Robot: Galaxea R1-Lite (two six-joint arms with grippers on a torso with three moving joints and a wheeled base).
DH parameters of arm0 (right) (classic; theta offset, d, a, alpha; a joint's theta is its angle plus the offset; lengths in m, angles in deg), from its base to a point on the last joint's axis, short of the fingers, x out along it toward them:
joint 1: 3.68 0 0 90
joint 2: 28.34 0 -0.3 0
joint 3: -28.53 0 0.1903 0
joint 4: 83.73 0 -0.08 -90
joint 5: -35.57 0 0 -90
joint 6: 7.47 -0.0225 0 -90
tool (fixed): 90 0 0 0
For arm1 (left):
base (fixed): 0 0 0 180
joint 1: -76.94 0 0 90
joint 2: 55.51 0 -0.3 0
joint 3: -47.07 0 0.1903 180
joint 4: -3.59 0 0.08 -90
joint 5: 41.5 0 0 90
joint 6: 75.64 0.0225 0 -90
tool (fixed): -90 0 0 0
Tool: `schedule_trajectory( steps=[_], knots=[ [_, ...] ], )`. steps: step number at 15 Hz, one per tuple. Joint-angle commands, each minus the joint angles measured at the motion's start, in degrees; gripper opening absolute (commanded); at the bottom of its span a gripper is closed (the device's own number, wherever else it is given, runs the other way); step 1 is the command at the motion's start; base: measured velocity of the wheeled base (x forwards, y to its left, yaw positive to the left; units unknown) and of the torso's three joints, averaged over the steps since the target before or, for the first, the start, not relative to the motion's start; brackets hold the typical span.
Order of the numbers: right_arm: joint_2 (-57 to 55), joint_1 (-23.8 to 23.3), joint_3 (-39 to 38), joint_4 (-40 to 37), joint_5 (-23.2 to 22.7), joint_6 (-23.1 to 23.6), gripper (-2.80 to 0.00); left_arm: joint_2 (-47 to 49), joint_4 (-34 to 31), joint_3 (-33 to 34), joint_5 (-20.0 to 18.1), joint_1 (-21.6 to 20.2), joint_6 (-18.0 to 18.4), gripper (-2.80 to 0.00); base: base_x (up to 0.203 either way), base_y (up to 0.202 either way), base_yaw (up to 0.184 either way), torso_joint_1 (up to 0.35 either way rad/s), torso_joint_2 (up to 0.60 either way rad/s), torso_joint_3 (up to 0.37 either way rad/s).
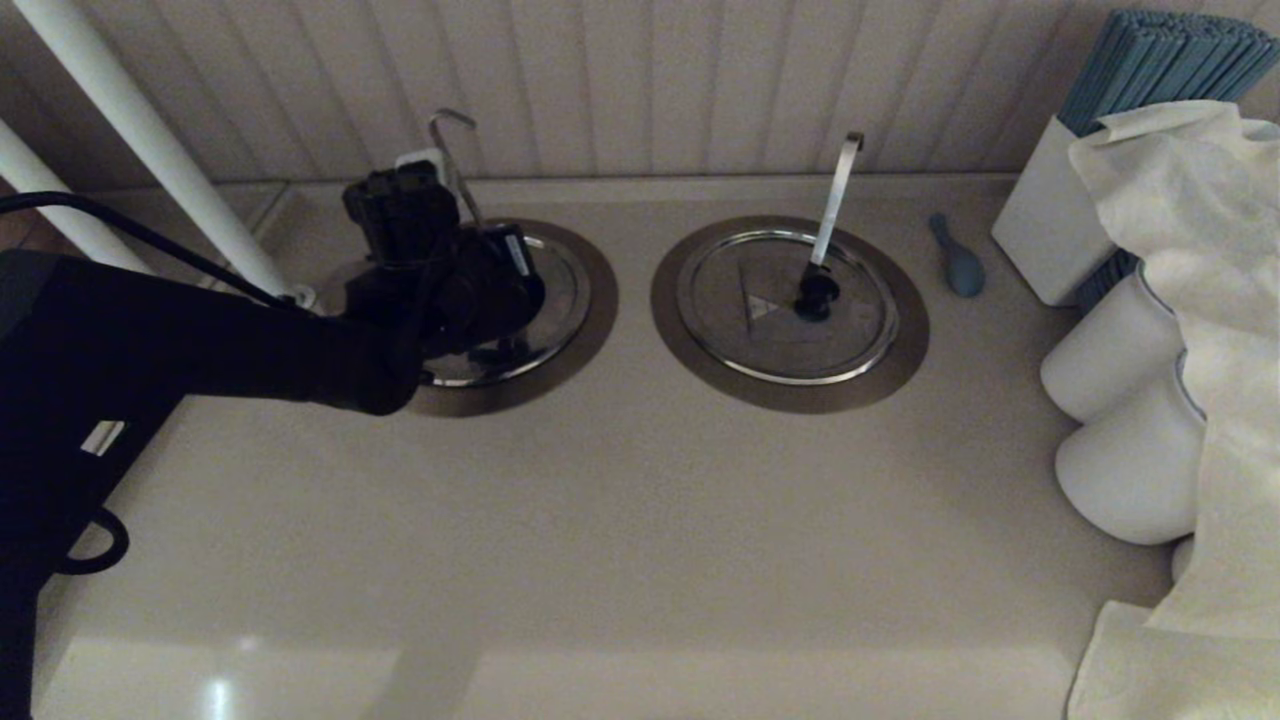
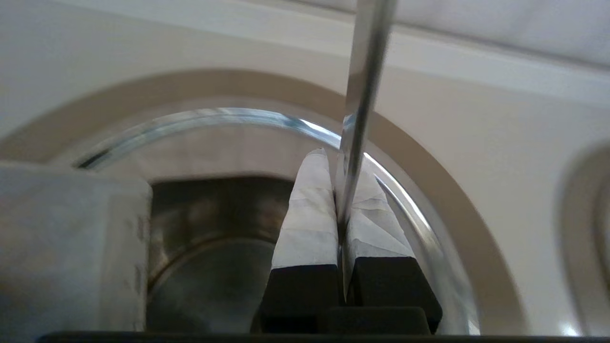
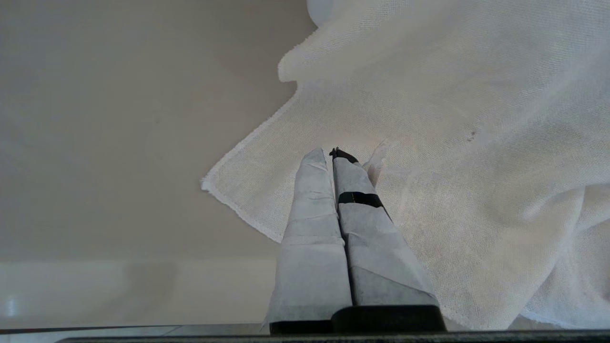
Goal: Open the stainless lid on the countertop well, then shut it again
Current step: Stir with a spoon
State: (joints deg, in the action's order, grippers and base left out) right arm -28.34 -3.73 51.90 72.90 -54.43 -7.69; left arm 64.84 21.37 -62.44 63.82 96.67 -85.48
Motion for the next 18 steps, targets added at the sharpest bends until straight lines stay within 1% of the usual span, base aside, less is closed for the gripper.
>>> schedule_trajectory(
  steps=[1,3,10,14,17,18],
  knots=[
    [-0.02,-0.04,0.0,0.0,0.0,0.01,-2.8,-3.4,0.34,2.81,0.05,0.29,-0.09,-2.8,0.0,0.0,0.0,0.0,0.0,0.0],
    [0.0,-0.04,0.0,0.0,0.0,0.04,-2.8,-5.0,0.48,5.66,-1.28,0.3,-0.09,-2.8,0.0,0.0,0.0,0.0,0.0,0.0],
    [-0.02,-0.02,0.0,0.0,0.0,-0.01,-2.8,-9.16,0.17,5.7,-1.7,0.92,-0.03,-2.8,0.0,0.0,0.0,0.0,0.0,0.0],
    [-0.01,-0.04,0.0,0.0,0.0,-0.04,-2.8,-8.81,0.34,4.66,-1.61,1.61,-0.09,-2.8,0.0,0.0,0.0,0.0,0.0,0.0],
    [-0.04,-0.04,0.0,0.0,0.0,-0.04,-2.8,-10.21,-0.21,5.96,-1.77,1.81,0.07,-2.8,0.0,0.0,0.0,0.0,0.0,0.0],
    [-0.03,-0.04,0.0,0.0,0.0,-0.04,-2.8,-11.11,-1.64,7.32,-2.34,1.8,0.08,-2.8,0.0,0.0,0.0,0.0,0.0,0.0]
  ],
)
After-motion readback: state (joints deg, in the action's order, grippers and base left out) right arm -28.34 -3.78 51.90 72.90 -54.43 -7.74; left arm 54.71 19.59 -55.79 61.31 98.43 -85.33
